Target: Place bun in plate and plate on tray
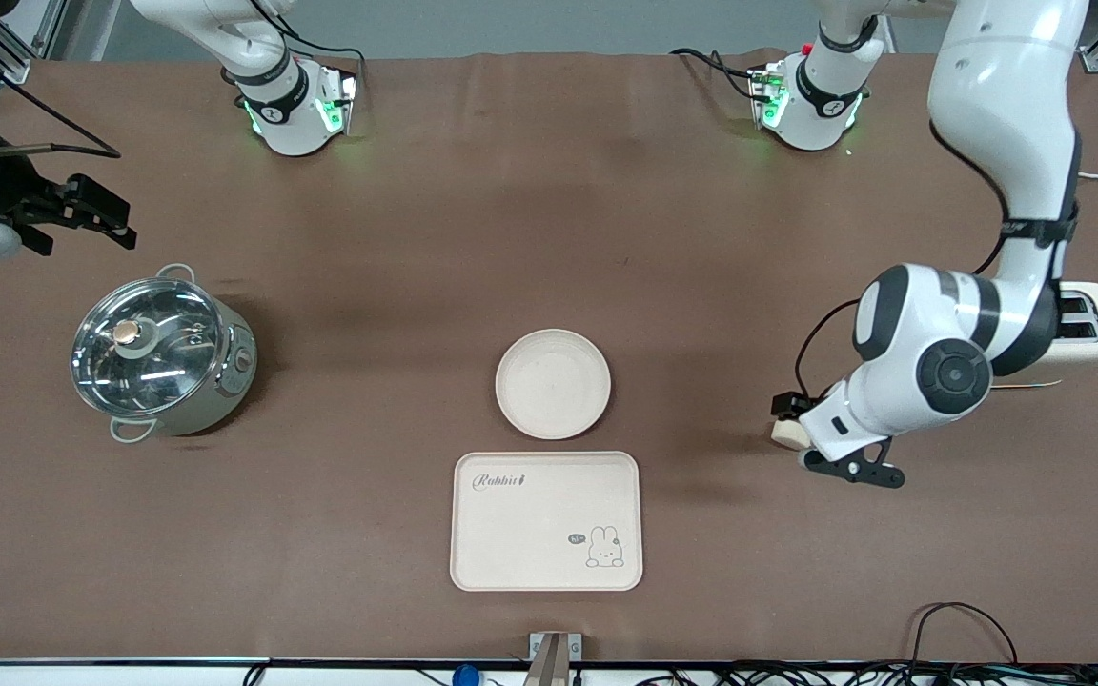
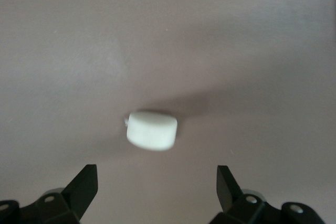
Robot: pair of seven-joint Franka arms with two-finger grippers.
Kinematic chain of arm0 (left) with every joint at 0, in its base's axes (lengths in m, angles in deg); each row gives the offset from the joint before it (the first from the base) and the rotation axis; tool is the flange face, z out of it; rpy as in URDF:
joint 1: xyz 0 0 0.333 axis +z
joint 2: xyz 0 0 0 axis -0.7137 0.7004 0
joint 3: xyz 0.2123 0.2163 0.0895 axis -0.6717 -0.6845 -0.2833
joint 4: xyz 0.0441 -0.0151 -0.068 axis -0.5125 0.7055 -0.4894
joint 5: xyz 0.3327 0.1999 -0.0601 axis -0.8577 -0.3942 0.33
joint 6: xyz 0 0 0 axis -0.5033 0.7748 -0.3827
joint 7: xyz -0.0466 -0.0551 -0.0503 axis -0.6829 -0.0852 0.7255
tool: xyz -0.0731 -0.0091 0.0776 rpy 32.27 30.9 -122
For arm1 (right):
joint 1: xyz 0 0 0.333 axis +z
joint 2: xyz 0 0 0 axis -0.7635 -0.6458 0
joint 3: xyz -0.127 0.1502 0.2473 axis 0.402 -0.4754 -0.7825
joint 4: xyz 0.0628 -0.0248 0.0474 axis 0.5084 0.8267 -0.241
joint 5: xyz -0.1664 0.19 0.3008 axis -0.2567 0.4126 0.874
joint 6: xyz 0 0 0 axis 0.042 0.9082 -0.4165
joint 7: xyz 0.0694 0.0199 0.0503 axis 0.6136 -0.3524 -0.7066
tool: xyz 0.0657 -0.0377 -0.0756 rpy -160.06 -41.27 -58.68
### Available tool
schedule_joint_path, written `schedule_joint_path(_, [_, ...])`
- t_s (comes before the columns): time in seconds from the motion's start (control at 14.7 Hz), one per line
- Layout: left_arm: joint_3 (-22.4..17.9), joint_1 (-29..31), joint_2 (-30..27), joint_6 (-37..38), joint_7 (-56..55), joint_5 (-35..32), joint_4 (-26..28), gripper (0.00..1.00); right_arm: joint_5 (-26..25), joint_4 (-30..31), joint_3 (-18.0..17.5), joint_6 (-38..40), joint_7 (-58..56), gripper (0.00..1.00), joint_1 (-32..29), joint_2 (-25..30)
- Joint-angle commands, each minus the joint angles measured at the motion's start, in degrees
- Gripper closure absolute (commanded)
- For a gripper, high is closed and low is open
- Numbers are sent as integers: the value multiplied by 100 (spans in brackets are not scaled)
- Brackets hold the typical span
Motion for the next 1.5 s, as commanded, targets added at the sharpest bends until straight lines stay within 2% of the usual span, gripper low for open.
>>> schedule_joint_path(0.0, [18,54,-84,-909,86,-82,683,0,93,-7,16,-233,66,0,74,-187])
schedule_joint_path(0.14, [18,54,13,-1359,77,-74,877,0,93,-24,16,-277,75,0,74,-249])
schedule_joint_path(0.48, [26,98,180,-1622,94,-65,1018,1,181,-24,25,-374,101,0,223,-399])
schedule_joint_path(0.61, [26,116,172,-2044,103,-73,1281,6,172,-7,25,-357,241,0,293,-407])
schedule_joint_path(0.75, [35,186,172,-2265,235,-73,1405,25,172,-7,25,-374,286,0,364,-416])
schedule_joint_path(0.88, [35,186,172,-2266,288,-73,1397,52,190,-15,16,-392,295,0,399,-495])
schedule_joint_path(1.02, [44,186,172,-2266,288,-56,1388,70,243,-16,16,-470,304,0,408,-522])
schedule_joint_path(1.16, [53,177,137,-2266,297,-56,1370,76,531,-16,25,-515,295,0,373,-609])
schedule_joint_path(1.29, [262,134,32,-2135,183,-21,1239,81,700,-16,25,-611,304,0,417,-750])
schedule_joint_path(1.43, [395,-6,-4,-1478,-236,6,767,82,717,-16,25,-786,373,0,513,-811])
